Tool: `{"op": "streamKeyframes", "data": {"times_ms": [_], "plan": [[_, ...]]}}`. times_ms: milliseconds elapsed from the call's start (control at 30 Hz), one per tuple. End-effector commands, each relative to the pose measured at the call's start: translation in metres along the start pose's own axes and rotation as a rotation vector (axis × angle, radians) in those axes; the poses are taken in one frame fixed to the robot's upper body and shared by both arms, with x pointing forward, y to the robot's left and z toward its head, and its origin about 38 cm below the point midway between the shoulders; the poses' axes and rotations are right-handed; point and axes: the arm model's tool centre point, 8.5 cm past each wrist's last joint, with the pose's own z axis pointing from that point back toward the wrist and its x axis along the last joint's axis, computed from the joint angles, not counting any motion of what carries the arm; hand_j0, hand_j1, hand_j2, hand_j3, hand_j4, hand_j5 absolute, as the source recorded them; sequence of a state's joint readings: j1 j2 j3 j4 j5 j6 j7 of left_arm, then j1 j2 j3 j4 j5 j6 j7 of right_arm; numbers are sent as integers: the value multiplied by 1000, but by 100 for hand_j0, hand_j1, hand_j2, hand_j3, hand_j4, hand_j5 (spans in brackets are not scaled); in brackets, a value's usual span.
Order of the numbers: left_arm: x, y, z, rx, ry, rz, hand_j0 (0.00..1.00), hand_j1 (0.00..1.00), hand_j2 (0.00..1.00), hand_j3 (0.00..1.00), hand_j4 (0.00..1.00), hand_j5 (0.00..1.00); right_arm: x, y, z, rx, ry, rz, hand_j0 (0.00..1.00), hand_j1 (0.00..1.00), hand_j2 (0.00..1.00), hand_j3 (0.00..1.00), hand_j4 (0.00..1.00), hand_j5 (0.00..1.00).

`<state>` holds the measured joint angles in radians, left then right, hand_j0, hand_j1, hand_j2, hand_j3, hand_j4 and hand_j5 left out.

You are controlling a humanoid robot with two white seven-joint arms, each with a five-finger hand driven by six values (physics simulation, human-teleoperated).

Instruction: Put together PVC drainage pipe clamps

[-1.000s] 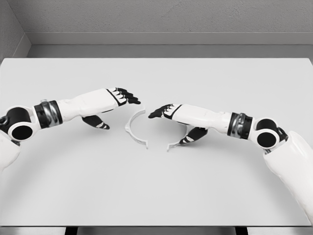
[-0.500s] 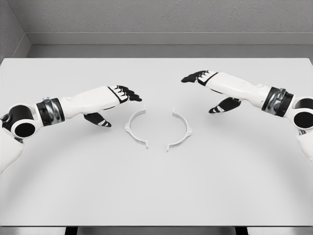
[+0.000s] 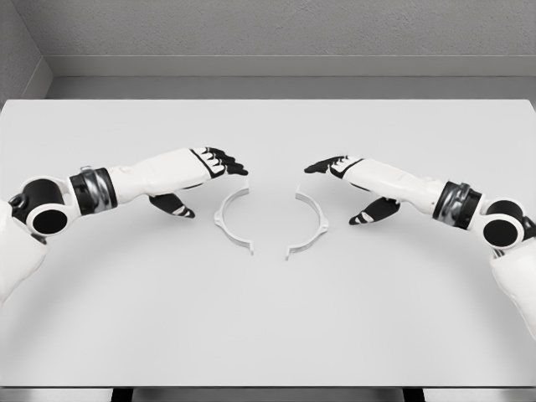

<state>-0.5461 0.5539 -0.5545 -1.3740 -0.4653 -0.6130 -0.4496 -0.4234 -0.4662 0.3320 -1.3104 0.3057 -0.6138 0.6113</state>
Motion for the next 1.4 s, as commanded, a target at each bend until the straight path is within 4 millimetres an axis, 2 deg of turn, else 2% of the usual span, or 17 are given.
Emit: {"op": "streamKeyframes", "data": {"times_ms": [0,100,200,533,667,833,1067,1133,1367], "plan": [[0,0,0,3,0,8,100,100,100,100,100,100,0,0,0,-6,-2,-8,100,100,100,100,100,100],[-10,-11,0,-14,29,40,100,100,100,100,100,100,5,3,-8,-10,-20,-17,100,100,100,100,100,100],[-8,-15,-9,-15,26,45,100,100,100,100,100,100,14,13,-20,-18,-52,-40,100,100,100,100,100,100],[-6,-14,-14,-10,18,45,100,100,100,100,100,100,19,14,-25,-18,-65,-36,100,100,100,100,100,100],[-4,-12,-17,-2,11,44,100,100,100,100,100,100,26,18,-37,-8,-84,-32,100,100,100,100,100,100],[-4,-12,-17,-4,11,44,100,100,100,100,100,100,26,15,-37,-13,-84,-26,100,100,100,100,100,100],[-7,-8,-16,2,17,40,100,100,100,100,100,100,17,6,-23,-36,-51,-16,100,100,100,100,100,100],[-15,-1,-13,3,36,35,100,100,100,100,100,100,15,7,-21,-34,-43,-19,100,100,100,100,100,100],[-15,-4,-15,0,35,40,100,100,100,100,100,100,5,18,-19,-18,-17,-55,100,100,100,100,100,100]]}}
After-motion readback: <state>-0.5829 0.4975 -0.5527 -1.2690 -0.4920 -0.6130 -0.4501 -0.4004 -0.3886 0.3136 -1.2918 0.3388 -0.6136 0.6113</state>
